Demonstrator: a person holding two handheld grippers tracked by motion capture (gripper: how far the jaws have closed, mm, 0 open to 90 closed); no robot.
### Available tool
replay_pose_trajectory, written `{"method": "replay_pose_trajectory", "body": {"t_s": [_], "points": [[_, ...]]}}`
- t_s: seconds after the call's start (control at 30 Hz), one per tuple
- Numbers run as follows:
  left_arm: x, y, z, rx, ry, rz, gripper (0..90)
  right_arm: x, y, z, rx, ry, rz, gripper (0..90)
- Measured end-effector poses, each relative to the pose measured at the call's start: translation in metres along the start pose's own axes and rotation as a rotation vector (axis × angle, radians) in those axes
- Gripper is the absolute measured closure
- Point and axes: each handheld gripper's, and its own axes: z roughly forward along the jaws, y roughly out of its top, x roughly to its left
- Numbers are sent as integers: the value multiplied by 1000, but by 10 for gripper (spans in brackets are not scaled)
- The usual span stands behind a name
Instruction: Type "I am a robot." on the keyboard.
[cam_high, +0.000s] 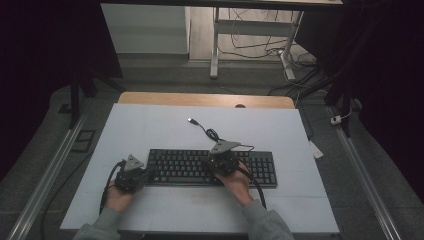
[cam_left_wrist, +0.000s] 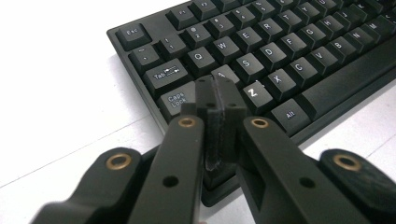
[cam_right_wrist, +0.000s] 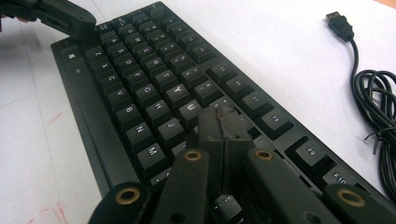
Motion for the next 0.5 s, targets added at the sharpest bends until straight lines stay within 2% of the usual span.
{"method": "replay_pose_trajectory", "body": {"t_s": [0.27,0.5], "points": [[1,0,0,-1,-3,-5,889,2,3,7,12,-3,-3,880],[1,-1,0,-1,-7,-7,890,5,6,17,33,-29,-12,877]]}}
